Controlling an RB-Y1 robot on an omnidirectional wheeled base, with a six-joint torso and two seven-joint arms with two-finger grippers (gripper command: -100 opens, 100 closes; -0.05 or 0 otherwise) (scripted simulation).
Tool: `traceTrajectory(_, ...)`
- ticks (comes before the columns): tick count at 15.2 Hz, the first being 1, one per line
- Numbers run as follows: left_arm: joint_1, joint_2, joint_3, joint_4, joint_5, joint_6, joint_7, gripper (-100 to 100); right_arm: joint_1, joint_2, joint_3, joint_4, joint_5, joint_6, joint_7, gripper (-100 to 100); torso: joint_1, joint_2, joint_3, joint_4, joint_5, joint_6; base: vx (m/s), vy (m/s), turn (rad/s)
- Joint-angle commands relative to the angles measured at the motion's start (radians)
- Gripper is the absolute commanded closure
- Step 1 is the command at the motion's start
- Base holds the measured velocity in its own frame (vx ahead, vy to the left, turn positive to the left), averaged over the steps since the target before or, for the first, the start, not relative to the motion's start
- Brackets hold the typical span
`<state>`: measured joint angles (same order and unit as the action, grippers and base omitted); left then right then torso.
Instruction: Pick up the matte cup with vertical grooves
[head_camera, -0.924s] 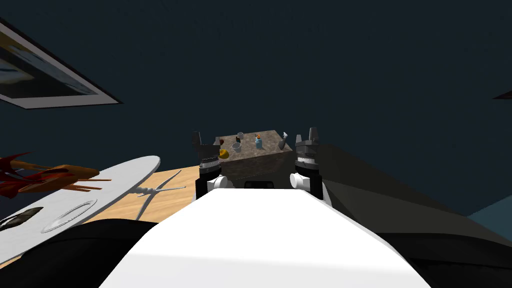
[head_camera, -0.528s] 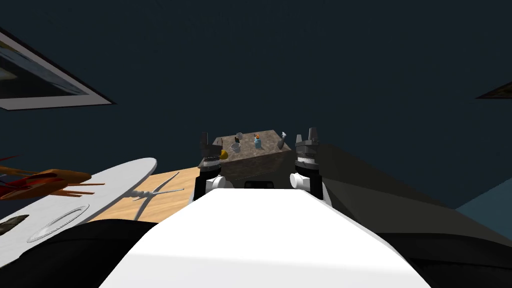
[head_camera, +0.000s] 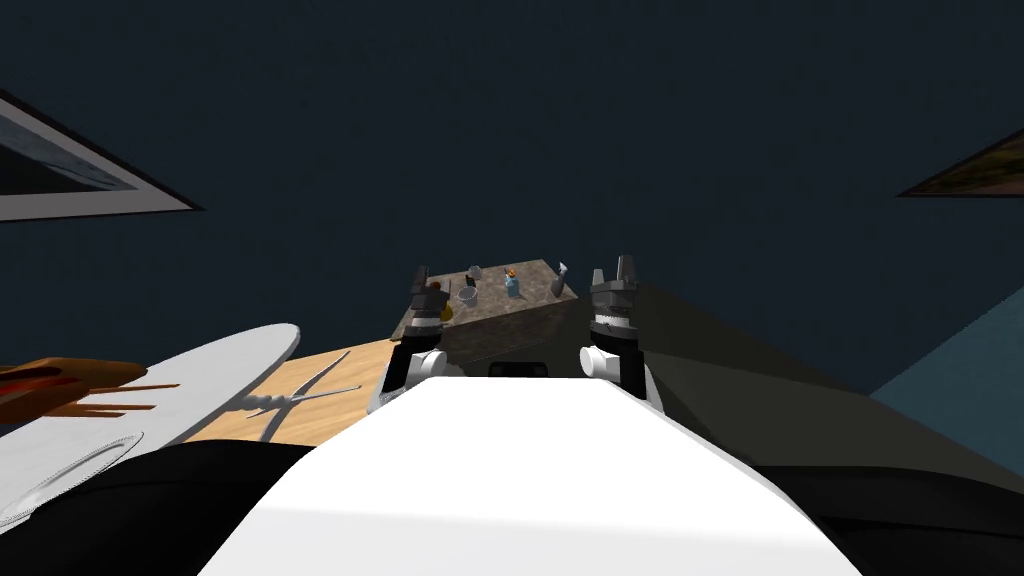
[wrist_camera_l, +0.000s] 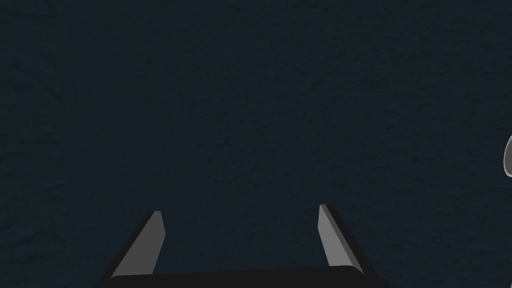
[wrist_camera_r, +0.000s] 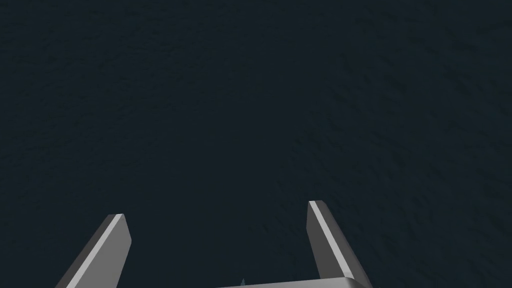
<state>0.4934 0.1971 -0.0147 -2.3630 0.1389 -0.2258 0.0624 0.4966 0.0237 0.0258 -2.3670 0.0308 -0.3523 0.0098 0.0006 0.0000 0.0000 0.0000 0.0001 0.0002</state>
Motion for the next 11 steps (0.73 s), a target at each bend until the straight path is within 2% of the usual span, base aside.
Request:
traceTrajectory(1,-0.005,0.011,0.007,0.005,0.007,0.031,0.007,-100,0.0,0.0,0.0,0.0,0.0,0.0,0.0,0,0.0,0.0,0.0,0.0,0.0,0.0,-0.003,0.005,-0.012)
traceTrajectory(2,-0.017,0.032,0.017,0.012,0.019,0.067,0.017,-100,0.0,0.0,0.0,0.0,0.0,0.0,0.0,0,0.0,0.0,0.0,0.0,0.0,0.0,-0.003,0.002,-0.07)
traceTrajectory(3,-0.017,0.032,0.017,0.012,0.019,0.082,0.017,-100,0.0,0.0,0.0,0.0,0.0,0.0,0.0,0,0.0,0.0,0.0,0.0,0.0,0.0,-0.003,0.003,-0.082)
traceTrajectory(4,-0.029,0.052,0.027,0.021,0.033,0.105,0.028,-100,0.0,0.0,0.0,0.0,0.0,0.0,0.0,0,0.0,0.0,0.0,0.0,0.0,0.0,-0.004,0.003,-0.119)
traceTrajectory(6,-0.029,0.052,0.027,0.021,0.033,0.137,0.028,-100,0.0,0.0,0.0,0.0,0.0,0.0,0.0,0,0.0,0.0,0.0,0.0,0.0,0.0,-0.005,0.005,-0.059)
traceTrajectory(7,-0.042,0.072,0.038,0.029,0.048,0.166,0.04,-100,0.0,0.0,0.0,0.0,0.0,0.0,0.0,0,0.0,0.0,0.0,0.0,0.0,0.0,-0.004,0.003,-0.079)
traceTrajectory(9,-0.042,0.072,0.038,0.029,0.048,0.195,0.04,-100,0.0,0.0,0.0,0.0,0.0,0.0,0.0,0,0.0,0.0,0.0,0.0,0.0,0.0,-0.003,0.004,-0.067)
traceTrajectory(10,-0.056,0.092,0.05,0.038,0.063,0.223,0.052,-100,0.0,0.0,0.0,0.0,0.0,0.0,0.0,0,0.0,0.0,0.0,0.0,0.0,0.0,-0.003,0.002,-0.104)
traceTrajectory(11,-0.056,0.092,0.05,0.038,0.063,0.24,0.052,-100,0.0,0.0,0.0,0.0,0.0,0.0,0.0,0,0.0,0.0,0.0,0.0,0.0,0.0,-0.004,0.004,-0.108)
